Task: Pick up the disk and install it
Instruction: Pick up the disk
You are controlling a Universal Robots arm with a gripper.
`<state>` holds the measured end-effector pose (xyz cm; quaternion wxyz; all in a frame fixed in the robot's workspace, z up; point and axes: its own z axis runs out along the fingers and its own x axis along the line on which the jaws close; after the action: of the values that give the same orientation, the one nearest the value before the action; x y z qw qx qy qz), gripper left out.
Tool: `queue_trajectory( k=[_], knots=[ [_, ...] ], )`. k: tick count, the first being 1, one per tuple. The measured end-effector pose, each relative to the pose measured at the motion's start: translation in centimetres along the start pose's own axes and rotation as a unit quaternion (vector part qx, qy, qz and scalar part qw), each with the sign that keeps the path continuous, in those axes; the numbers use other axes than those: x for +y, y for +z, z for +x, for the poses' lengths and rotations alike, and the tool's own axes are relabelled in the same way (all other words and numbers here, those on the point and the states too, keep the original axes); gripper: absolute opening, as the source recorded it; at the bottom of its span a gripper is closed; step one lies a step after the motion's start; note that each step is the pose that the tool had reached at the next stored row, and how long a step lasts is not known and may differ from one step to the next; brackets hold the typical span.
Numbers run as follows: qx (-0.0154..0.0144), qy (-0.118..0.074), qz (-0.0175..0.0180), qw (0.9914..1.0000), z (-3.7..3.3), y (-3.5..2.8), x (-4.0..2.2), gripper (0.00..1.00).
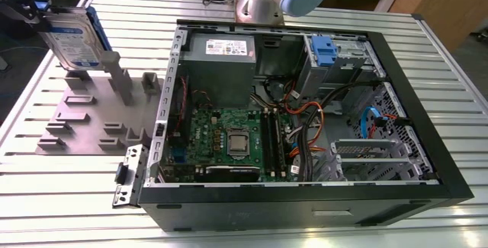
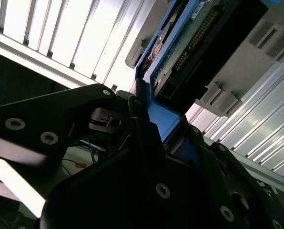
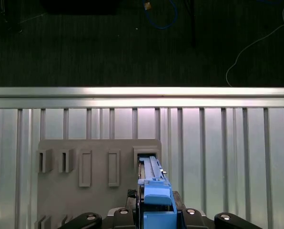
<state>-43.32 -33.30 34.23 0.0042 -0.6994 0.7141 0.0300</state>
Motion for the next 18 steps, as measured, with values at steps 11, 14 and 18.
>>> queue_trajectory(
  k=[11, 14, 18],
  knots=[
    [0.0, 0.0, 0.0, 1.0, -0.01, -0.26, 0.01, 0.36],
    [0.0, 0.0, 0.0, 1.0, -0.01, -0.32, 0.01, 0.36],
    [0.0, 0.0, 0.0, 1.0, -0.02, -0.42, 0.02, 0.36]
  ],
)
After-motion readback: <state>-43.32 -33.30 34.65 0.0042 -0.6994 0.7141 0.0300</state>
